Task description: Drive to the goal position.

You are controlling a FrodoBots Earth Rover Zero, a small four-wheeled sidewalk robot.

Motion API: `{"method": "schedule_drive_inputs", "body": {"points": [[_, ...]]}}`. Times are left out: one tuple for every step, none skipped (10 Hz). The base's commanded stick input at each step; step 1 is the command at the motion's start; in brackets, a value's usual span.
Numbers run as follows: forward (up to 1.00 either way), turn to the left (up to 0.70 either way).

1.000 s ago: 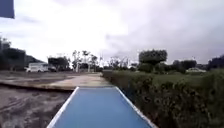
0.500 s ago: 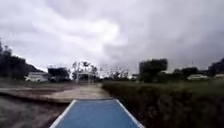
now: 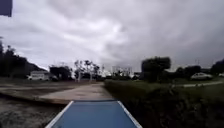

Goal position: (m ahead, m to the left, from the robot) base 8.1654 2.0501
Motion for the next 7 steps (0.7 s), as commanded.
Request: {"method": "schedule_drive_inputs", "body": {"points": [[0.50,0.00],[0.50,0.00],[0.50,0.00],[0.50,0.00],[0.50,0.00],[0.50,0.00],[0.50,0.00]]}}
